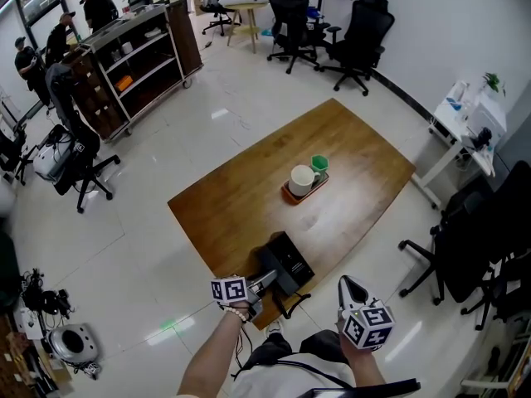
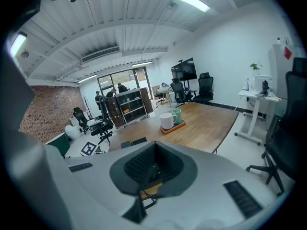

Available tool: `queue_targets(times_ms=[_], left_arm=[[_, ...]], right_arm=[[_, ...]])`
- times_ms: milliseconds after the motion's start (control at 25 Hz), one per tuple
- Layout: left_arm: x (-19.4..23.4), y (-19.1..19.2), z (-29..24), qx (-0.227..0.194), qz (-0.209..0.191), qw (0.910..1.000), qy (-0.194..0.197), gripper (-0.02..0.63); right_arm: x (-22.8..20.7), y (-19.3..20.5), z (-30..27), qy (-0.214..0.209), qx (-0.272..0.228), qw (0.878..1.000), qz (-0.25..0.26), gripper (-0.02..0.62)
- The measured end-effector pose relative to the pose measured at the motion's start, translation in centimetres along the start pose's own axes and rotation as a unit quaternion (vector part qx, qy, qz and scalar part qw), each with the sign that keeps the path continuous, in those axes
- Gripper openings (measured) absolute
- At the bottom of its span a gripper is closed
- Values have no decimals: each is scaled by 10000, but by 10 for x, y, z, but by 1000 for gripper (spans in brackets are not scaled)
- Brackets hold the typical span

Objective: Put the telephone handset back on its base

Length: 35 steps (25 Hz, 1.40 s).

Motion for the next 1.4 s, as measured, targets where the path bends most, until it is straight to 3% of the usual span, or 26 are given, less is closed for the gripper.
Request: queue_targets(times_ms=[480,600,720,1120,1400], left_arm=[[12,1,0,170,293,9994,60,77],[12,3,0,286,215,9991,-235,84],[18,2,3,330,202,9973,-621,204],[9,3,8,404,-52,9836,-1756,279],[-16,7,21,204,-130,9849,-1712,276]], right_arm=[[3,2,-6,12,102,9999,5,3],[4,4,-5,13,123,9999,-2,2],[6,0,-6,1,75,10000,19,2],[14,-3,-3,-20,37,10000,17,2],[4,5,6,77,107,9999,-88,3]])
Point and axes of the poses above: the fingertips, and each gripper's own axes: z backward along the fingers, x to its left, y out of its underside, the point moved 9 cm from there along z, backward along the fingers, and after that the axes turned 5 degrees about y, right-handed, at the moved point
